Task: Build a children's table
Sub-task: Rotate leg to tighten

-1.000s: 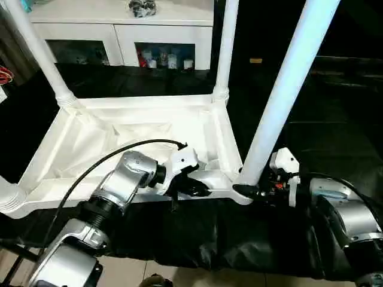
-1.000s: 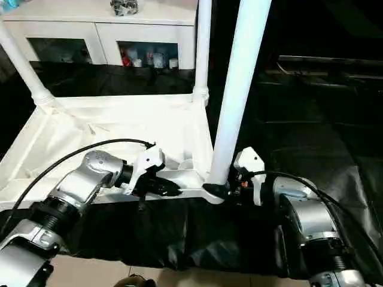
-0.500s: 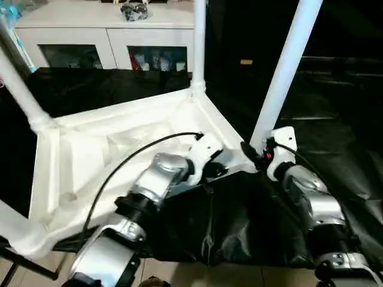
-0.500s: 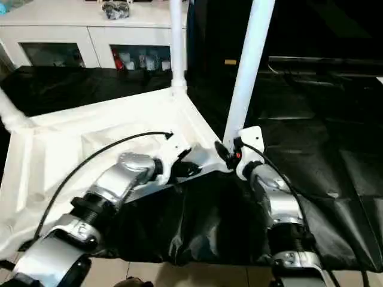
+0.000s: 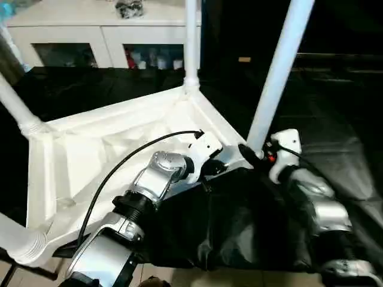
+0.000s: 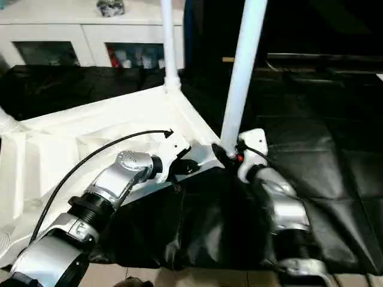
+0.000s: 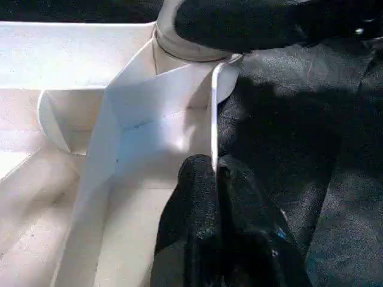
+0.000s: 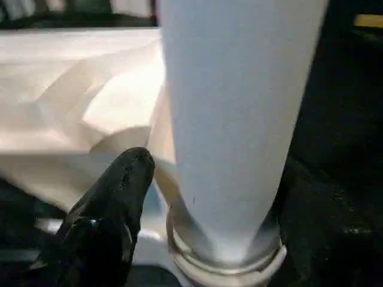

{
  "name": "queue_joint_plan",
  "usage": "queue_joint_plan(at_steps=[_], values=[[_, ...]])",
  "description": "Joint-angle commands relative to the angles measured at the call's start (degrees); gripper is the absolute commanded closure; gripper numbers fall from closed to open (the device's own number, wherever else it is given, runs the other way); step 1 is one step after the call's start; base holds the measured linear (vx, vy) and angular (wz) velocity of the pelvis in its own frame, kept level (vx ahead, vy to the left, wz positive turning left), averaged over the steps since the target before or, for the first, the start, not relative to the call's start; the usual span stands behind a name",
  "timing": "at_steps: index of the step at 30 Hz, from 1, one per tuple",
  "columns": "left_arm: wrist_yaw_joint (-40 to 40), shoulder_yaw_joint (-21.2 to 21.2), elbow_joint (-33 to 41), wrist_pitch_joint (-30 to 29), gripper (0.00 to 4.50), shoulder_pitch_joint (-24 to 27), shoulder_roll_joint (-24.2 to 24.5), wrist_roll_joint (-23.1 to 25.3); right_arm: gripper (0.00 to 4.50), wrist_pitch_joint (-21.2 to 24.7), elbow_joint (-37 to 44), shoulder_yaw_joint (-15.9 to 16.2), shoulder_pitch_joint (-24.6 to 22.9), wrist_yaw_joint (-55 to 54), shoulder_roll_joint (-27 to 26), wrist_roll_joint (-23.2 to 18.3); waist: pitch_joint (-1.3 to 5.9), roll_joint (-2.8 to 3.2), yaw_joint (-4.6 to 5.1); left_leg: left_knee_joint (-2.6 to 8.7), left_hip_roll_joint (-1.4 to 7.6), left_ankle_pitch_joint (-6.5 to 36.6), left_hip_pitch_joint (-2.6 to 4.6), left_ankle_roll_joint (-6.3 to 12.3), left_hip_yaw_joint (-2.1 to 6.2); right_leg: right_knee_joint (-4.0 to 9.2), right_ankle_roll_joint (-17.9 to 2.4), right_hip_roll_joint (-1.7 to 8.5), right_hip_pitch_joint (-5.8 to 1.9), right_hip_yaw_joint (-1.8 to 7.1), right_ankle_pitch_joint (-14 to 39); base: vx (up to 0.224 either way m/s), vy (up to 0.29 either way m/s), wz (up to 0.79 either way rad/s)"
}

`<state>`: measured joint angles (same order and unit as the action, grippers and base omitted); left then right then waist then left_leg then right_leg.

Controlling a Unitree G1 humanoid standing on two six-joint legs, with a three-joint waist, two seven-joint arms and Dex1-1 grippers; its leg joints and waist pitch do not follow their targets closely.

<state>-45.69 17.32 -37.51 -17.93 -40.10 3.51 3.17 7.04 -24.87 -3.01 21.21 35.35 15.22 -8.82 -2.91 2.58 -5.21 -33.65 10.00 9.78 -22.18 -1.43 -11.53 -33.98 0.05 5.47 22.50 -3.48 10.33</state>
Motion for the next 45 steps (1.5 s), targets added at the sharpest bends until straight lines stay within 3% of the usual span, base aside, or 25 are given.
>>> queue_joint_plan(at_steps=[1,5,7,10,13,14,20,23,25,28,31,32,37,38,41,43,45], values=[[0.6,0.1,1.4,1.8,4.5,-0.8,-0.2,0.3,1.27,0.9,2.1,6.6,-2.4,7.5,-0.1,0.1,3.73,-0.99,-0.38,4.12,3.16,14.0,1.18,3.19,1.7,4.52,-11.8,3.61,-2.16,2.16,13.4,0.0,0.0,0.0],[-0.7,0.5,1.2,2.8,4.5,-0.7,0.8,0.3,1.27,0.7,6.4,5.8,-6.0,15.6,7.4,-1.8,3.6,-1.07,-0.85,4.06,3.23,13.5,1.11,3.92,1.64,4.5,-12.2,3.67,-2.25,2.17,13.2,0.0,0.0,0.0],[-1.0,0.6,1.3,3.0,4.5,-0.6,0.9,0.2,1.27,0.7,7.2,5.4,-6.8,17.3,9.1,-2.3,3.58,-1.18,-1.59,3.97,3.4,14.1,1.48,4.15,1.55,4.71,-12.0,3.75,-2.07,2.29,14.3,0.0,0.0,0.0],[-2.1,0.9,1.8,3.2,4.5,-0.1,1.4,0.1,1.27,2.0,10.6,3.0,-9.7,21.9,14.4,-4.1,3.46,-1.52,-1.84,4.03,3.39,13.6,1.02,4.83,1.69,4.59,-11.6,3.74,-2.5,2.18,14.3,0.0,0.0,0.0],[-3.6,1.3,2.5,3.4,4.5,0.4,1.7,-0.1,1.27,3.5,12.4,1.1,-11.2,24.4,17.6,-6.1,3.49,-1.64,-1.77,3.99,3.39,13.7,0.76,5.52,1.83,4.6,-11.4,3.93,-2.57,2.05,15.1,0.0,0.0,0.0],[-4.1,1.5,2.8,3.5,4.5,0.6,1.9,-0.2,1.27,4.1,13.2,0.6,-11.7,25.3,18.9,-6.9,3.56,-1.86,-1.3,3.99,3.28,12.8,0.31,5.63,1.99,4.46,-11.4,4.0,-2.86,1.9,14.8,0.0,0.0,0.0],[-5.5,1.9,3.3,4.2,4.5,1.1,2.3,-0.5,1.27,6.3,15.8,-0.8,-13.6,28.1,22.9,-8.9,3.71,-1.87,-1.51,3.4,3.36,10.1,0.65,7.42,1.71,4.22,-12.6,3.78,-2.38,1.96,12.3,0.0,0.0,0.0],[-5.9,2.0,3.9,4.9,4.5,1.4,2.6,-0.6,1.27,7.6,17.0,-1.9,-13.6,28.4,22.5,-10.6,3.94,-1.95,-1.67,3.15,3.36,9.0,0.65,7.98,1.65,3.86,-13.4,3.71,-2.32,1.89,9.9,0.0,0.0,0.0],[-5.8,0.5,4.5,3.3,4.5,1.4,2.1,-2.2,1.27,10.7,18.5,-2.4,-13.4,29.3,21.8,-13.4,3.89,-1.97,-1.7,3.1,3.3,8.7,0.55,8.35,1.57,3.74,-14.0,3.67,-2.39,1.82,9.3,0.0,0.0,0.0],[-6.2,-0.7,6.3,1.8,3.95,1.4,2.0,-3.7,0.91,12.6,20.1,-1.6,-13.3,29.9,21.3,-15.3,3.92,-2.03,-1.79,3.09,3.45,8.5,0.61,8.3,1.61,3.68,-14.1,3.73,-2.25,1.8,9.6,0.0,0.0,0.0],[-6.8,-1.8,8.7,0.3,3.85,1.4,3.0,-4.9,0.64,15.0,21.8,0.2,-12.8,30.9,20.8,-17.0,4.06,-1.97,-1.99,3.04,3.49,7.8,0.62,8.13,1.65,3.47,-14.3,3.82,-2.3,1.8,9.1,0.0,0.0,0.0],[-7.2,-2.3,9.6,-0.6,3.58,1.4,3.7,-5.2,0.47,15.3,22.1,0.8,-12.5,31.0,20.4,-17.1,3.96,-1.99,-1.94,3.07,3.62,7.9,0.6,8.0,1.68,3.42,-14.6,3.81,-2.16,1.77,8.9,0.0,0.0,0.0],[-10.4,-3.5,16.6,-6.6,3.38,3.8,8.6,-7.2,0.17,14.0,21.6,2.1,-10.7,28.5,17.4,-15.8,3.78,-1.59,-1.62,3.34,3.43,9.5,0.63,6.18,1.73,3.55,-13.7,3.67,-1.97,1.78,11.3,0.0,0.0,0.0],[-11.7,-3.5,19.1,-8.0,3.22,4.8,10.5,-7.7,0.07,13.7,21.3,2.4,-10.1,27.5,16.3,-15.4,3.85,-1.4,-1.78,3.35,3.48,9.8,0.87,5.55,1.73,3.54,-13.6,3.72,-1.88,1.83,11.6,0.0,0.0,0.0],[-16.9,-3.6,27.7,-14.3,3.11,8.2,16.6,-10.6,0.0,11.6,19.0,4.2,-7.9,23.6,12.7,-13.0,3.87,-1.12,-1.29,3.71,3.42,9.0,0.55,4.55,1.87,3.14,-13.6,3.52,-1.94,1.8,10.3,0.0,0.0,0.0],[-18.2,-3.5,30.3,-16.1,3.04,9.2,18.2,-11.6,0.0,10.9,18.5,4.7,-7.4,22.5,11.7,-12.3,3.92,-0.72,-1.34,3.61,3.48,10.1,1.21,3.45,1.66,3.06,-14.0,3.39,-1.55,1.94,10.5,0.0,0.0,0.0],[-20.2,-3.3,35.5,-20.0,2.74,11.3,21.5,-13.5,0.0,10.6,17.0,6.0,-6.1,19.9,9.3,-10.8,3.72,-0.54,-1.46,3.88,3.4,11.1,1.12,2.72,1.61,3.09,-14.1,3.19,-1.41,1.93,11.2,0.0,0.0,0.0]])
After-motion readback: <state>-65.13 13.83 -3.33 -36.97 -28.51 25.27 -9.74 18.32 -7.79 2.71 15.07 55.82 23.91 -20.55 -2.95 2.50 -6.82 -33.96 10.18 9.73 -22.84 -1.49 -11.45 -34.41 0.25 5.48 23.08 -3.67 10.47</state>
